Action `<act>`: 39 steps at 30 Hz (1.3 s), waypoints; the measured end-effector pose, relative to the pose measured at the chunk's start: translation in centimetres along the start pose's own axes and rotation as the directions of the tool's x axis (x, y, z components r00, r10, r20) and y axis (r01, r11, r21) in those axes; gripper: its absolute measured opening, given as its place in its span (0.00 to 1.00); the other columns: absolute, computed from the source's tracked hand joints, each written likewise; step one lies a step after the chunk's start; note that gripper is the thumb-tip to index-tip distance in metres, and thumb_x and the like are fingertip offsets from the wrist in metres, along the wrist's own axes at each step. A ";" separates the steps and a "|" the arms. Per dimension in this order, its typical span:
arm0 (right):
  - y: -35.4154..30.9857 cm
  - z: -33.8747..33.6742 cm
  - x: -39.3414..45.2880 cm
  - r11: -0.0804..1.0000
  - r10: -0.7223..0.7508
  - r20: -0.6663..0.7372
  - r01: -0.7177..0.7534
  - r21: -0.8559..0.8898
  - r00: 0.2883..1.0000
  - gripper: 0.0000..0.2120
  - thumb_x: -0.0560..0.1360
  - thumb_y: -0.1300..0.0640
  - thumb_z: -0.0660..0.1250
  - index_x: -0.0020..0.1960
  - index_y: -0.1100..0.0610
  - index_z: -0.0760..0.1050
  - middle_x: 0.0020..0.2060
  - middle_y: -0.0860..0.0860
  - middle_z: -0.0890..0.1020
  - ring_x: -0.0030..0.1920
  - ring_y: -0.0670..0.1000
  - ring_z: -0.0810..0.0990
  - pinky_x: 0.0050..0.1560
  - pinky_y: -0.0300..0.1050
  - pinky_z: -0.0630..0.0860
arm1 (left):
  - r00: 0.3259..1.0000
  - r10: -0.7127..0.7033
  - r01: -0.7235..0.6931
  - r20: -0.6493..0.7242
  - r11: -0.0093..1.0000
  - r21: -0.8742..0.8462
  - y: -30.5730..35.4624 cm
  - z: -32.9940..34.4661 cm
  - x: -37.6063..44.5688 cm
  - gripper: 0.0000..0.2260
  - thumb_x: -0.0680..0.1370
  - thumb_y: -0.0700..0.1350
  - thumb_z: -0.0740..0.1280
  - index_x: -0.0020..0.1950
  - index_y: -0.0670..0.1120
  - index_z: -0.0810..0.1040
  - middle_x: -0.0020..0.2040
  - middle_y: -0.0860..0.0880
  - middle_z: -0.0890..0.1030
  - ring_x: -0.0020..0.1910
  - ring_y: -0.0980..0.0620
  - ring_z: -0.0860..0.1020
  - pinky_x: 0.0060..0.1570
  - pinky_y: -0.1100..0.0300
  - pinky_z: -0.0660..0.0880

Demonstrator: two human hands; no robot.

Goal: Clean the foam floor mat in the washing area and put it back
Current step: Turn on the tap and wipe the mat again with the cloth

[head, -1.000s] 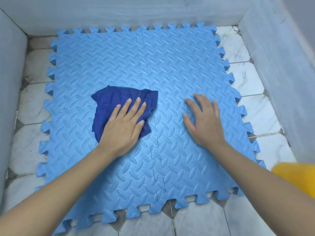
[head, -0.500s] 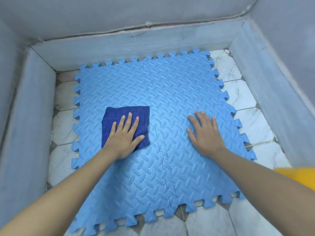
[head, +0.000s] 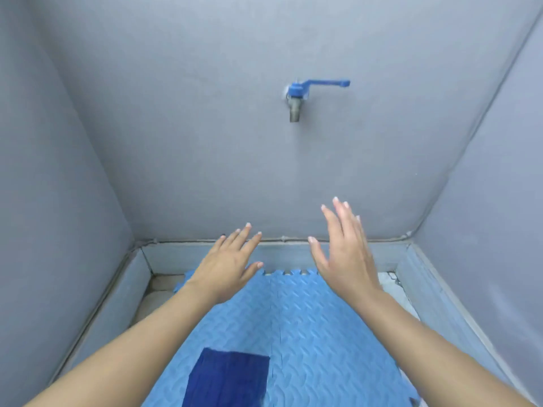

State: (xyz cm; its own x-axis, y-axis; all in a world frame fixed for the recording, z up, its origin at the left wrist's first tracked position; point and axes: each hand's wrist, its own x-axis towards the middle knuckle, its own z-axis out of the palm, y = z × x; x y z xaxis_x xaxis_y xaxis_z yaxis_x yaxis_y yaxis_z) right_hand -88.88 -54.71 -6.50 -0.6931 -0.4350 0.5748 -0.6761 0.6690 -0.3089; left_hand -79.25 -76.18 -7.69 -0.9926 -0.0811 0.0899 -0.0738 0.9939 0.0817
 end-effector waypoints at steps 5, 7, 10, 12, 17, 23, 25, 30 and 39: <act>-6.2 -8.1 17.1 0.989 -0.147 -0.312 0.129 -0.077 0.938 0.29 0.77 0.50 0.60 0.75 0.62 0.62 0.78 0.60 0.55 0.79 0.59 0.52 0.77 0.55 0.49 | 0.942 0.027 -0.001 -0.335 0.997 0.076 -0.9 -8.3 4.8 0.29 0.77 0.57 0.48 0.70 0.43 0.70 0.71 0.40 0.70 0.64 0.41 0.74 0.64 0.48 0.71; -6.3 -8.9 20.9 0.978 -0.085 -0.178 0.048 -0.201 0.980 0.30 0.80 0.45 0.57 0.75 0.63 0.63 0.78 0.59 0.58 0.79 0.58 0.52 0.77 0.57 0.44 | 0.923 0.064 0.001 -0.379 0.985 0.170 -1.3 -9.7 5.5 0.25 0.77 0.54 0.54 0.68 0.42 0.72 0.69 0.39 0.72 0.63 0.41 0.75 0.61 0.46 0.72; -5.4 -8.9 23.1 0.949 0.084 0.046 -0.066 -0.307 0.995 0.31 0.80 0.37 0.50 0.64 0.62 0.72 0.65 0.59 0.76 0.71 0.59 0.66 0.77 0.61 0.45 | 0.942 0.057 0.022 -0.331 0.973 0.230 -1.6 -10.3 5.2 0.25 0.78 0.53 0.59 0.73 0.43 0.66 0.73 0.40 0.67 0.69 0.41 0.70 0.66 0.44 0.67; -5.1 -8.6 23.3 0.947 0.078 0.036 -0.063 -0.315 0.996 0.31 0.80 0.35 0.49 0.59 0.61 0.74 0.58 0.60 0.79 0.64 0.61 0.72 0.75 0.60 0.51 | 0.968 -0.008 0.065 -0.251 0.974 0.218 -1.9 -9.5 4.6 0.27 0.81 0.55 0.56 0.77 0.44 0.56 0.77 0.41 0.58 0.75 0.42 0.59 0.72 0.44 0.57; -6.4 -9.1 23.5 0.880 0.150 0.039 -0.115 -0.461 0.988 0.31 0.80 0.34 0.47 0.55 0.59 0.74 0.52 0.58 0.82 0.57 0.59 0.75 0.55 0.53 0.64 | 0.985 -0.126 0.150 -0.118 0.964 0.218 -2.1 -7.9 3.6 0.30 0.82 0.57 0.48 0.78 0.45 0.43 0.79 0.45 0.45 0.77 0.45 0.45 0.74 0.46 0.46; -7.6 -8.9 23.2 0.833 0.227 0.047 -0.169 -0.527 0.973 0.28 0.81 0.37 0.45 0.57 0.58 0.73 0.52 0.56 0.81 0.55 0.57 0.75 0.49 0.51 0.60 | 0.980 -0.154 0.178 -0.129 0.963 0.200 -2.0 -9.0 4.2 0.30 0.82 0.57 0.47 0.78 0.44 0.41 0.79 0.46 0.44 0.77 0.45 0.44 0.74 0.46 0.45; -7.6 -8.7 23.2 0.831 0.229 0.044 -0.172 -0.528 0.973 0.28 0.81 0.38 0.46 0.58 0.58 0.73 0.53 0.56 0.81 0.56 0.58 0.75 0.50 0.51 0.62 | 0.978 -0.157 0.181 -0.135 0.966 0.187 -2.0 -9.3 4.4 0.30 0.82 0.57 0.47 0.78 0.44 0.41 0.79 0.45 0.44 0.77 0.45 0.44 0.74 0.46 0.45; -7.4 -8.5 23.3 0.843 0.226 0.023 -0.183 -0.506 0.974 0.28 0.81 0.38 0.46 0.59 0.59 0.73 0.54 0.58 0.81 0.57 0.58 0.75 0.52 0.52 0.64 | 0.979 -0.138 0.164 -0.148 0.969 0.183 -2.0 -9.5 4.7 0.29 0.82 0.56 0.47 0.78 0.44 0.41 0.79 0.45 0.44 0.77 0.45 0.45 0.74 0.46 0.45; -7.2 -8.2 23.1 0.875 0.209 0.007 -0.184 -0.448 0.978 0.28 0.82 0.39 0.48 0.59 0.61 0.72 0.56 0.59 0.79 0.60 0.59 0.73 0.55 0.53 0.66 | 0.979 -0.146 0.167 -0.141 0.974 0.154 -2.5 -7.9 4.3 0.30 0.82 0.56 0.48 0.78 0.43 0.42 0.79 0.44 0.45 0.77 0.45 0.45 0.75 0.46 0.46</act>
State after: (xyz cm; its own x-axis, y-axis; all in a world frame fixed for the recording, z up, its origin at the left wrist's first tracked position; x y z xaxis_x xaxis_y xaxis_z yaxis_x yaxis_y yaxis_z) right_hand -98.00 -64.66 15.19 -0.8206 -0.2898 0.4926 -0.3520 0.9353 -0.0361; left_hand -82.57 -79.56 0.37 -0.9478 -0.2348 0.2159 -0.2524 0.9659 -0.0578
